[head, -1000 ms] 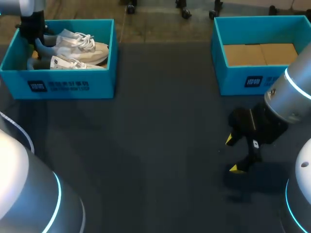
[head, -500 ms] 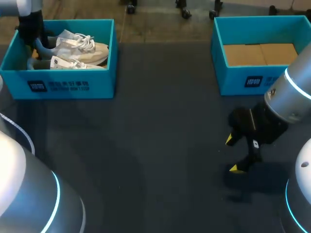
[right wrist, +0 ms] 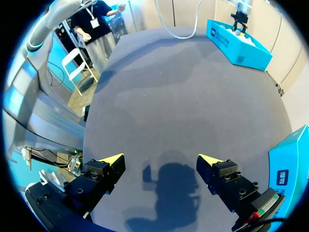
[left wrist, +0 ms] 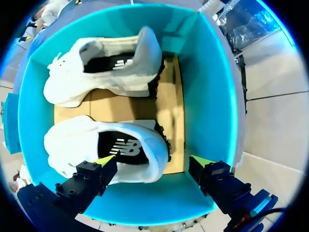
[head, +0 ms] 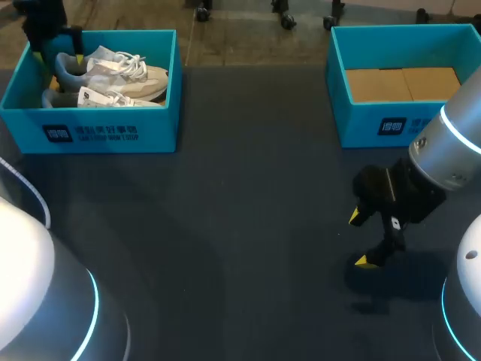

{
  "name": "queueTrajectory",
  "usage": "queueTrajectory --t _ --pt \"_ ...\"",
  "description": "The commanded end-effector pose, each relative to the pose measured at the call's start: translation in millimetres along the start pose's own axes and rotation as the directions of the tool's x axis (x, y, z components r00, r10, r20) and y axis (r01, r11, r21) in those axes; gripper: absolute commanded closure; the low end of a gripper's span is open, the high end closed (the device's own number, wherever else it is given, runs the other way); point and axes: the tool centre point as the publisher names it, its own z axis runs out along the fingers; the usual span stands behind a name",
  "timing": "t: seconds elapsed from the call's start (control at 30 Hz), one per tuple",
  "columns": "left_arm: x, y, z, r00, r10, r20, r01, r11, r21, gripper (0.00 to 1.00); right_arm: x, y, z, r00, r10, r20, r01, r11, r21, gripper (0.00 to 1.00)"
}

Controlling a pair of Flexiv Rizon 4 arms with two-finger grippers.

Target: Take the shoe out of the shoebox, open the shoe tongue, remove and reinsert the insole, then place the shoe into the shoebox

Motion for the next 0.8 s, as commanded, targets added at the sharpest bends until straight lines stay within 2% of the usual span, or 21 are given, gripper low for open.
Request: queueTrajectory --t 0.03,0.13,0.27,0.7,0.8 --pt "0.9 -45 -33 1.0 -0.008 -0.004 0.008 0.999 -0.045 0.0 0.5 0.0 1 1.0 -0.001 0.001 0.001 1.0 0.002 0.0" --pt "2.4 -61 -44 1.0 -0.005 0.009 0.006 0.999 -0.037 0.0 0.5 0.0 1 1.0 -0.001 0.001 0.001 1.0 0.002 0.0" --pt "3.2 -87 -60 0.998 -0.055 0.002 0.055 0.998 0.013 0.0 0.5 0.0 1 1.0 -0.001 0.001 0.001 1.0 0.002 0.0" --pt "3.2 -87 -60 0.998 -0.055 0.002 0.055 0.998 0.013 0.0 0.5 0.0 1 1.0 -0.001 0.001 0.001 1.0 0.002 0.0" --pt "3.0 -104 -61 0.998 -0.053 -0.015 0.053 0.998 0.034 0.0 0.5 0.0 1 1.0 -0.001 0.001 0.001 1.0 0.002 0.0"
